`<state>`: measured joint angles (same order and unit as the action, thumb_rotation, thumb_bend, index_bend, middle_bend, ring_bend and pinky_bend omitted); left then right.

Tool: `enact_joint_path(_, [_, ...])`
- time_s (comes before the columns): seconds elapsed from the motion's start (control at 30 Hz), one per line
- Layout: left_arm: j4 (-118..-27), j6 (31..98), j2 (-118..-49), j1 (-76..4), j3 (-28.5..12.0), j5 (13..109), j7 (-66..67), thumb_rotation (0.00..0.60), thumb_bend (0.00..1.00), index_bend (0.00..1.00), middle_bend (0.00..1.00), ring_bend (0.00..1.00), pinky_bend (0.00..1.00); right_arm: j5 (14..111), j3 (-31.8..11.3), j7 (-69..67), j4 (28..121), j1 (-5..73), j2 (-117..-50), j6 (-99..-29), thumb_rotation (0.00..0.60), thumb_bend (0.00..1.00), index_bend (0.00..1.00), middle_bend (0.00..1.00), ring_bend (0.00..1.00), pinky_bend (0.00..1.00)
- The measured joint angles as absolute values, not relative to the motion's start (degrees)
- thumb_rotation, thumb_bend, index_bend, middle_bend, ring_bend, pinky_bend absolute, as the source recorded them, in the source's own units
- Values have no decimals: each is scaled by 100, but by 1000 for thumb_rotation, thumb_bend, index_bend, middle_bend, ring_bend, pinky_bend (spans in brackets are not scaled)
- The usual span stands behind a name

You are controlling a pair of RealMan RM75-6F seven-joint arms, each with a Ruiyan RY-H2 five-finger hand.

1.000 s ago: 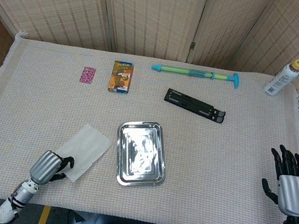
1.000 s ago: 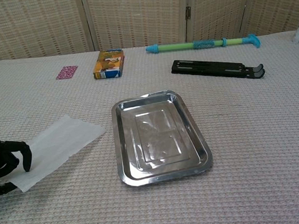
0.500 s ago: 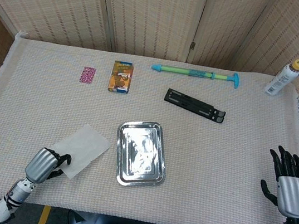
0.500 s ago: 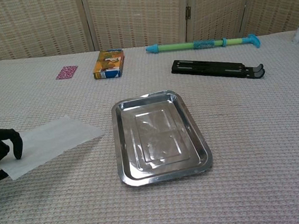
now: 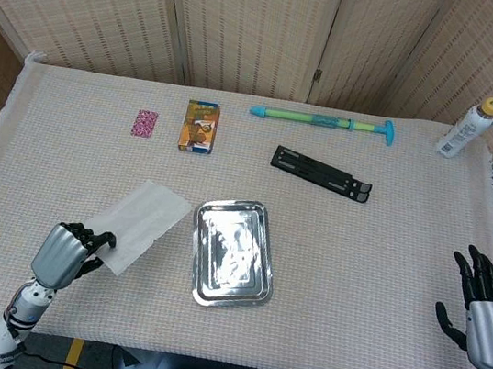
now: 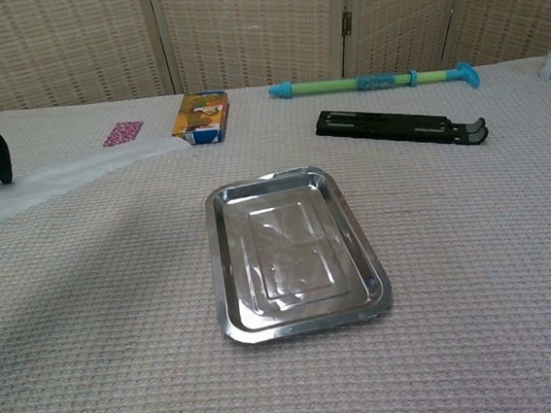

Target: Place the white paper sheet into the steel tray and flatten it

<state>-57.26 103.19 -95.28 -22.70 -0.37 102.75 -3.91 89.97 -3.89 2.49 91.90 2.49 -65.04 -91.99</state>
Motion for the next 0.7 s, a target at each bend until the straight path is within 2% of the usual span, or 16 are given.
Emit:
enact_joint_path(0.13, [-6468, 10081, -9488, -2450, -69, 10382, 96, 600, 668, 674, 1000, 1000, 1000, 9065, -368, 254, 9205, 209, -6501, -9266, 600, 403, 0, 0, 0, 0])
enact_joint_path(0.33, [-6911, 9317, -9762, -2834, -127, 10436, 375, 600, 669, 663, 1000, 1000, 1000, 9104, -348, 96, 9212, 184, -6436, -9283, 600, 403, 0, 0, 0, 0])
enact_joint_path(0.5, [-6983, 8845, -10186, -3101, -161, 10459, 578, 600, 669, 660, 1000, 1000, 1000, 9089, -349, -105, 9220, 151, -6326, -9299, 600, 403, 0, 0, 0, 0])
enact_joint_path(0.7, [-6607, 8536, -10649, -3229, -116, 10424, 614, 600, 669, 660, 1000, 1000, 1000, 9107, -366, -328, 9262, 20, -6193, -9547, 600, 403, 0, 0, 0, 0])
